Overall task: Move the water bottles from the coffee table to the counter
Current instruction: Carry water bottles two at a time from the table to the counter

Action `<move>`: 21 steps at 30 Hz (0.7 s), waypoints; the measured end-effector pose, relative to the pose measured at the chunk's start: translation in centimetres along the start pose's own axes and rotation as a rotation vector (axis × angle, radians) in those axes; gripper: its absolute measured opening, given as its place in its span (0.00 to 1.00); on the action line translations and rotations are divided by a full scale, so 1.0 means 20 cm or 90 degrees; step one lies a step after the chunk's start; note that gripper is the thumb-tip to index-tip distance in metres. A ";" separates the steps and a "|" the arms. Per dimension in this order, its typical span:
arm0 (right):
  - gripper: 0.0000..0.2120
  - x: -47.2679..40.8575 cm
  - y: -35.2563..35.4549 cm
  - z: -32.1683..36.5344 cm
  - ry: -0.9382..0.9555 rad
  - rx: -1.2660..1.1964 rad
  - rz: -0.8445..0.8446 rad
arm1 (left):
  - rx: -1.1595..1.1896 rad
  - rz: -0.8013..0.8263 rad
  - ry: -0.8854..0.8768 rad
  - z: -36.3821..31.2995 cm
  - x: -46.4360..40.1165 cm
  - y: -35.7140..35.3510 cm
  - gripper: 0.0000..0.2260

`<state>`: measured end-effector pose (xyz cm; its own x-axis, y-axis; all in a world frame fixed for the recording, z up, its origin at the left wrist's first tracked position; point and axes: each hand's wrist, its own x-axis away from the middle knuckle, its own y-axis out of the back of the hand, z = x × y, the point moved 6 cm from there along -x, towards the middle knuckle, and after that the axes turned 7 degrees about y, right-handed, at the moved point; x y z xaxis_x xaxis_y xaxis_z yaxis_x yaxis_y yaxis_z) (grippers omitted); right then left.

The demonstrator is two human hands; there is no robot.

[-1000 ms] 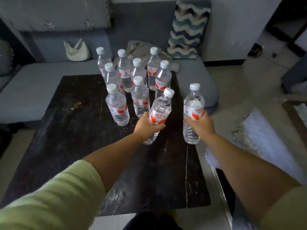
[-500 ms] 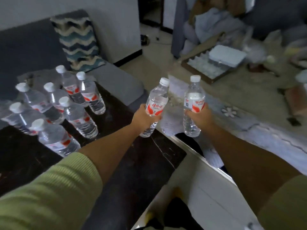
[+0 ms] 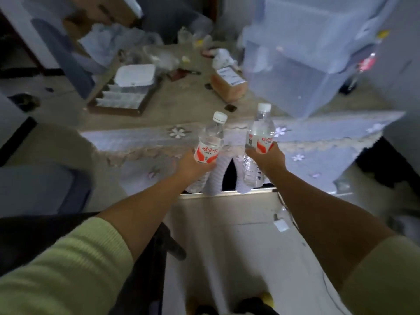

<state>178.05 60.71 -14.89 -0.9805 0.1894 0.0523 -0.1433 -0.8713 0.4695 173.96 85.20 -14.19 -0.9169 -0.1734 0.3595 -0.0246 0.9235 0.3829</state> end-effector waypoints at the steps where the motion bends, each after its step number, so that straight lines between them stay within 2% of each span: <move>1: 0.29 -0.01 0.14 -0.07 -0.017 0.005 -0.031 | -0.017 0.023 -0.011 -0.06 -0.02 -0.13 0.18; 5: 0.28 0.03 0.67 -0.37 -0.079 -0.004 -0.153 | -0.130 0.125 -0.059 -0.27 -0.07 -0.67 0.25; 13: 0.29 0.32 1.66 -0.89 -0.187 -0.007 -0.357 | -0.246 0.287 -0.162 -0.63 0.11 -1.76 0.28; 16: 0.32 0.49 1.92 -1.03 -0.224 0.006 -0.413 | -0.286 0.349 -0.203 -0.72 0.25 -2.09 0.29; 21: 0.31 0.87 2.26 -1.25 -0.307 0.011 -0.543 | -0.329 0.499 -0.291 -0.81 0.54 -2.58 0.30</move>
<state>151.06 13.30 -14.79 -0.3882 0.9206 0.0424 -0.7725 -0.3501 0.5297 171.77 30.16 -16.35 -0.6681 0.6565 0.3501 0.7172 0.4431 0.5378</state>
